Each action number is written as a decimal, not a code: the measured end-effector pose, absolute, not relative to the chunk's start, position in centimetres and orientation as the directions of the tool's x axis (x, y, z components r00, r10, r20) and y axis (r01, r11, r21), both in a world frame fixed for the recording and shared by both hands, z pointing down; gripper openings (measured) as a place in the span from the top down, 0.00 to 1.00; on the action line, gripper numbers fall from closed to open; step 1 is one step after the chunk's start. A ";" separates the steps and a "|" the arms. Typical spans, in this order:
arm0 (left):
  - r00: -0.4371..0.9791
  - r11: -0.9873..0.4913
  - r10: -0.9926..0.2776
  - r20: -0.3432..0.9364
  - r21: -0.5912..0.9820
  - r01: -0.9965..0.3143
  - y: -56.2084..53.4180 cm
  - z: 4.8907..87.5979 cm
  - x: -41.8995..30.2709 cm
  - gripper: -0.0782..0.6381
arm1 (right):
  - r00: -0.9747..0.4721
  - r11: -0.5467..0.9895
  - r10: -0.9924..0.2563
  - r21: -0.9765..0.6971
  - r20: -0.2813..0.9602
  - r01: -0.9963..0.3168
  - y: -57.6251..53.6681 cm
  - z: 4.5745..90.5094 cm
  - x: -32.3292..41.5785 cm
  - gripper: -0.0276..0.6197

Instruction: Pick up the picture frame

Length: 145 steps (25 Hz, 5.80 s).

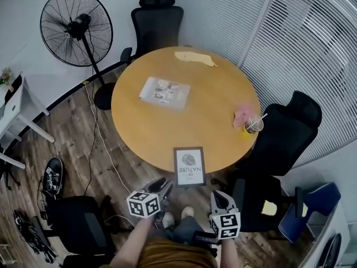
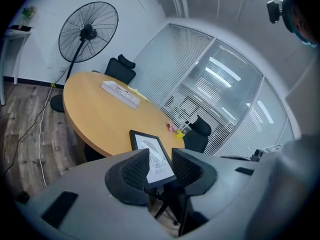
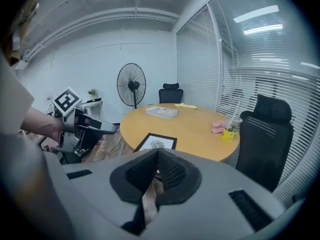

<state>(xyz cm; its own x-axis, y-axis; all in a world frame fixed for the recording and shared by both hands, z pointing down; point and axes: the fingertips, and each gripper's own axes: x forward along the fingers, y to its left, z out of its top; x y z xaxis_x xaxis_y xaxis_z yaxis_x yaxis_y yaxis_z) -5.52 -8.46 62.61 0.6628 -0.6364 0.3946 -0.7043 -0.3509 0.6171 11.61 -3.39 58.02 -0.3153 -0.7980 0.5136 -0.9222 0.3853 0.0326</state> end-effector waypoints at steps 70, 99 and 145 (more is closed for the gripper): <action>0.905 0.096 -0.323 0.278 0.961 -0.261 -11.1 75.1 2.5 0.70 | -0.382 0.391 -0.645 -0.144 0.662 -0.909 -12.1 68.1 15.9 0.94; 0.905 0.010 -0.378 0.197 0.978 -0.209 -12.1 71.5 2.8 0.83 | -0.390 0.374 -0.702 -0.157 0.596 -0.914 -12.8 64.9 15.2 0.94; 0.843 -0.227 -0.479 0.245 0.893 -0.389 -12.3 60.9 2.4 0.83 | -0.340 0.336 -0.835 -0.089 0.433 -0.938 -8.9 56.4 14.6 0.94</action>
